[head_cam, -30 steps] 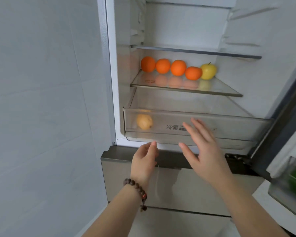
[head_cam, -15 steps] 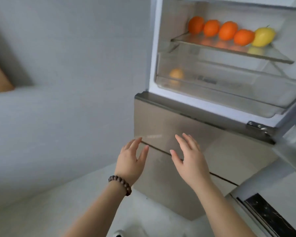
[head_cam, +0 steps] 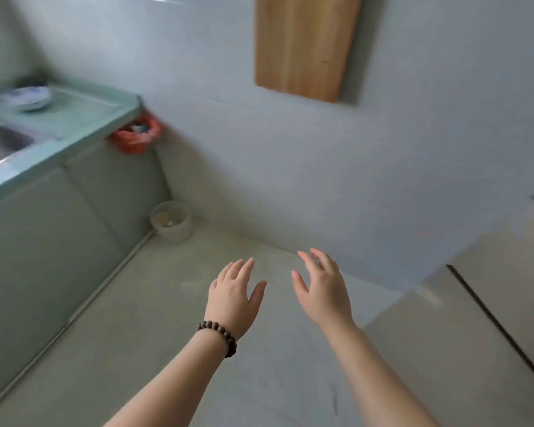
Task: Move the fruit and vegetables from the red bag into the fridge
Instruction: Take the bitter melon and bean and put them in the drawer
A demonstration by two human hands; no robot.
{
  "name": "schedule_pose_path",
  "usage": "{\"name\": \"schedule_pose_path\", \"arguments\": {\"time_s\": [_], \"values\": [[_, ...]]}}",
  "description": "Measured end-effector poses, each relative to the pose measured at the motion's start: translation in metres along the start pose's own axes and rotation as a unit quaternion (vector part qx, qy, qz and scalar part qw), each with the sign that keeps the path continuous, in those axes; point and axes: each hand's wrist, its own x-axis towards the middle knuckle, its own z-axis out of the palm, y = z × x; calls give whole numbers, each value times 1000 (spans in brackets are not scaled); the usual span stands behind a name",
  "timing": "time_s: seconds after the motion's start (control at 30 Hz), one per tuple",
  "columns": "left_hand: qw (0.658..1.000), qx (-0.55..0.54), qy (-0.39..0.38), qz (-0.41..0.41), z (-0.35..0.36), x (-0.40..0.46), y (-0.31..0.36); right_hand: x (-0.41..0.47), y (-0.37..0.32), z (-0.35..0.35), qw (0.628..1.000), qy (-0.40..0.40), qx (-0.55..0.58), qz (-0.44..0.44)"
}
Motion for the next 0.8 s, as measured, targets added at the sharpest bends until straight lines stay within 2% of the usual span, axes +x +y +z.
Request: {"name": "schedule_pose_path", "arguments": {"time_s": [0.17, 0.33, 0.57, 0.8], "values": [[987, 18, 86, -132, -75, -37, -117, 5, -115, 83, 989, -99, 27, -108], [955, 36, 157, -250, -155, -96, -241, -21, -254, 177, 961, -188, 54, -197], [888, 64, 239, -388, -266, -196, -392, -88, -440, 289, 901, -286, 80, -315], [824, 71, 295, -478, -341, -257, -485, -128, -571, 357, 846, -329, 92, -410]]}}
